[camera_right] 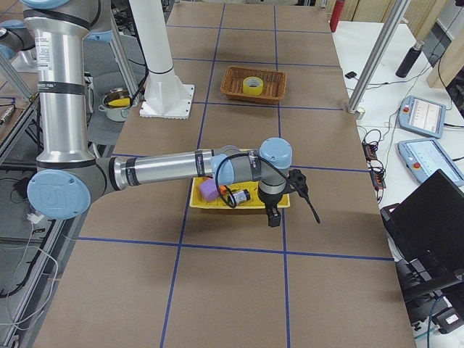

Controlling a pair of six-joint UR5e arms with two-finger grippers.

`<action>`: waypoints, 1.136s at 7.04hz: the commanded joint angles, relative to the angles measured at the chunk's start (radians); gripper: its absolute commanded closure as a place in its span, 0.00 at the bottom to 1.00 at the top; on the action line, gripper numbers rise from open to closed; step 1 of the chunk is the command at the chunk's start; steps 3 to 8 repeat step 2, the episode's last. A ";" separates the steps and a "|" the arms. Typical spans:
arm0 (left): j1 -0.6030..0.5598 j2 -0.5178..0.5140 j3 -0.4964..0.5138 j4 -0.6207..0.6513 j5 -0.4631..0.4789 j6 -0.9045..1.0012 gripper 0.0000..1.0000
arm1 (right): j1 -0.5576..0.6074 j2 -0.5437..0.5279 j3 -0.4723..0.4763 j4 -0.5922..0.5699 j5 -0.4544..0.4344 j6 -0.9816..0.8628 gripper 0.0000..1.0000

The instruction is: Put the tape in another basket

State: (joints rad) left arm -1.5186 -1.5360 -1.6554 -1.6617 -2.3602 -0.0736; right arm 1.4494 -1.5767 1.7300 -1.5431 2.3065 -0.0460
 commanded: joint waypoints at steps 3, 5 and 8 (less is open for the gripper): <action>0.002 -0.003 -0.004 0.002 -0.002 0.000 0.02 | 0.000 0.000 0.003 0.001 0.001 0.000 0.00; 0.002 -0.003 -0.004 0.002 -0.002 0.000 0.02 | 0.000 0.000 0.003 0.001 0.001 0.000 0.00; 0.002 -0.003 -0.004 0.002 -0.002 0.000 0.02 | 0.000 0.000 0.003 0.001 0.001 0.000 0.00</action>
